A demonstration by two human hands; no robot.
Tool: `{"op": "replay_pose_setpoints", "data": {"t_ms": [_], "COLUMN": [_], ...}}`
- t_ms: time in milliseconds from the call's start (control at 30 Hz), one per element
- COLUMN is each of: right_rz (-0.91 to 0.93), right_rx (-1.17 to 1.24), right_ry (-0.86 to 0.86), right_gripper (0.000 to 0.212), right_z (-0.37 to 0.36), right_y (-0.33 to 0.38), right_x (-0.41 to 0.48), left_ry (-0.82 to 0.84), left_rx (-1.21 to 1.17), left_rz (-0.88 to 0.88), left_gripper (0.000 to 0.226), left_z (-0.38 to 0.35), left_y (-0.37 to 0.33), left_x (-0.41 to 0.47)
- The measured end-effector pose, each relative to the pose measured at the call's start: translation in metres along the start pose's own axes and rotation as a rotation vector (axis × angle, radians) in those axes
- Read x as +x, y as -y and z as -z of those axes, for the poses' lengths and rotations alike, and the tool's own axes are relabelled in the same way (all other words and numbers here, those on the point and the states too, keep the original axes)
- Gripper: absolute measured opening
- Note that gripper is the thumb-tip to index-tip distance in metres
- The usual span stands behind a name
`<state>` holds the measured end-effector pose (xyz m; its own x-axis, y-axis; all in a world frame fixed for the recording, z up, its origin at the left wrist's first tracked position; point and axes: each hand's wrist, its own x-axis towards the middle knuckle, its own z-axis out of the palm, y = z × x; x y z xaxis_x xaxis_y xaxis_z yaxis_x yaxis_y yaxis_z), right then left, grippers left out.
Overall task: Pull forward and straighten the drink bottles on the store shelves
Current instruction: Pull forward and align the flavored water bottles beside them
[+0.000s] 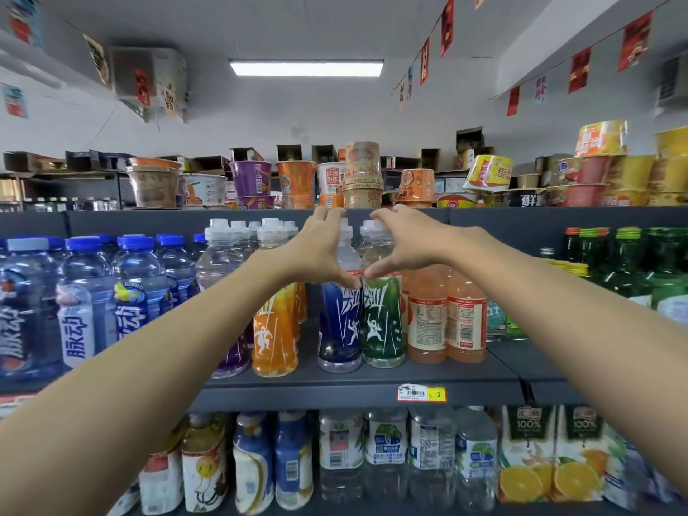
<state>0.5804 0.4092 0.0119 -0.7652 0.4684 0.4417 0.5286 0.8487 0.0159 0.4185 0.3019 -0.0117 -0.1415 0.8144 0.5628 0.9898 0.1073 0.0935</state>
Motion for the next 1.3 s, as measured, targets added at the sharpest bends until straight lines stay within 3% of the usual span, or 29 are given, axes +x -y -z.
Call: {"op": "replay_pose_setpoints", "data": {"t_ms": [367, 533, 1300], "right_rz": [0.033, 0.01, 0.004], "right_rx": [0.14, 0.14, 0.238], "right_ry": [-0.061, -0.071, -0.049], "right_gripper": [0.115, 0.126, 0.117], "right_z": [-0.016, -0.024, -0.025], "right_y": [0.001, 0.004, -0.008], "right_x": [-0.006, -0.007, -0.018], "left_ry": [0.009, 0.003, 0.025], "left_rx": [-0.135, -0.13, -0.183], "left_rz": [-0.04, -0.029, -0.048], "left_gripper": [0.118, 0.119, 0.117], "left_z": [0.0, -0.005, -0.005], "left_y": [0.012, 0.01, 0.01], "left_x": [-0.01, -0.01, -0.014]}}
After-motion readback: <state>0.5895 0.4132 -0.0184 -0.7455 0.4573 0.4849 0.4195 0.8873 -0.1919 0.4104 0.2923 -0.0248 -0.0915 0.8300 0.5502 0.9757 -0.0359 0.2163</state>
